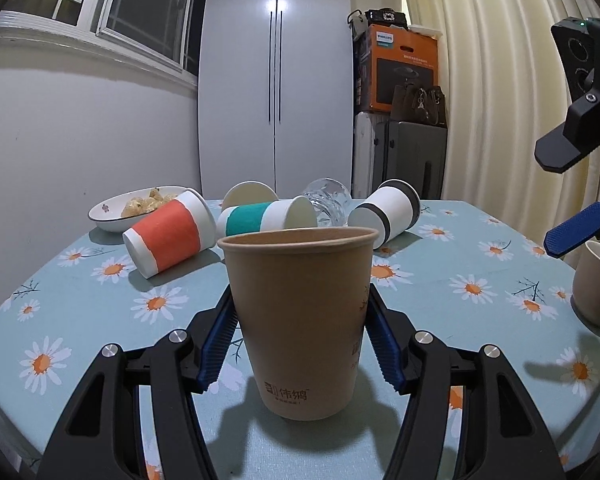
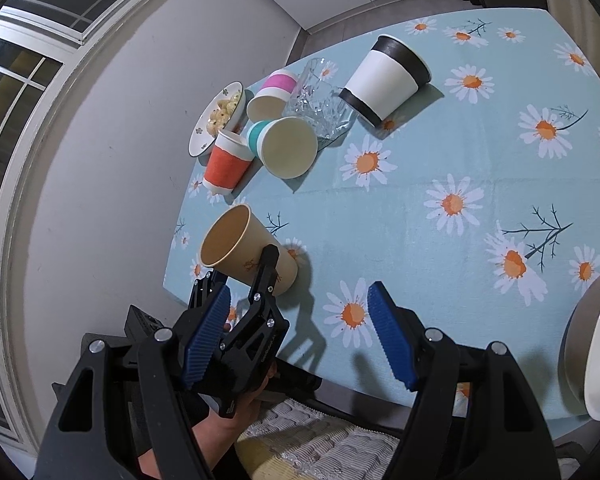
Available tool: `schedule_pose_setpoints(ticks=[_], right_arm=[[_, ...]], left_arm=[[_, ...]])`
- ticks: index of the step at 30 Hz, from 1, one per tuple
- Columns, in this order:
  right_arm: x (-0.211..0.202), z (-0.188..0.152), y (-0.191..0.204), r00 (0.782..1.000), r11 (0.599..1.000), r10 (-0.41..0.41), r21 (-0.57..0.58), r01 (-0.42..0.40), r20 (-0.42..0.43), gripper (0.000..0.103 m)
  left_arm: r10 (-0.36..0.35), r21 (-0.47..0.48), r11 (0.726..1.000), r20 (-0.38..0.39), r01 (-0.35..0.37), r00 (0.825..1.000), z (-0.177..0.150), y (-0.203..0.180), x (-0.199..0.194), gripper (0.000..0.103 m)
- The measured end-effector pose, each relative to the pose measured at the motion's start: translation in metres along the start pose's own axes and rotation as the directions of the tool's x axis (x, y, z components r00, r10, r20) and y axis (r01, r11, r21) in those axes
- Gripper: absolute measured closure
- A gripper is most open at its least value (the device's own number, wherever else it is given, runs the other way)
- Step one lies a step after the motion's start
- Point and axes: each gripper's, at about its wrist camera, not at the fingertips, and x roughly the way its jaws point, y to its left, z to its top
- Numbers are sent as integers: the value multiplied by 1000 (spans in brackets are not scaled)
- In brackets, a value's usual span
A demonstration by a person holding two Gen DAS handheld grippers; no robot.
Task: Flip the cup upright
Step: 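Lower the tan cup upright onto the cloth and open the left gripper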
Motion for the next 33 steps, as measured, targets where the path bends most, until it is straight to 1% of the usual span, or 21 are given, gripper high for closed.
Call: schedule_pose_setpoints(ticks=[13,14,16,18,19,22,23,26,31,33], right_arm=[[-2,-1,1,1000,1000,-1,-4,1,4,32],[-1,-1,1,1000,1000,0,-4,0,4,32],[-1,-1,1,1000,1000,-1,-6,1,2,32],[-2,-1,2,1000,1000,-2,-6,2,3,32],[-3,-1,2,1000,1000,0,-7,0,4,32],[-5,-1,3,1000,1000,3,-8,-3,11,32],[-5,-1,3,1000,1000,4,-10,-4,14,32],[-8,-1,5,1000,1000,2,-19,-1,22,32],[-9,-1,8,1000,1000,0,-28,1,28,32],[-8,-1,10,1000,999,-1,-32,2,29,31]], left_arm=[[21,5,1000,-2,-21,1000,-8,-1,-4,41],[26,7,1000,-4,-26,1000,-8,0,-3,35],[34,6,999,2,-34,999,-7,-1,-4,25],[28,4,1000,2,-28,1000,-7,0,-5,20],[27,5,1000,3,-27,1000,-6,0,-6,15],[19,17,1000,8,-20,1000,-4,-2,-10,11],[19,23,1000,4,-19,1000,-3,-2,-11,6],[3,46,999,-7,-2,1000,0,-3,-20,6],[-61,53,997,-24,62,998,15,-1,-43,6],[-93,58,994,-42,95,995,23,-2,-54,6]])
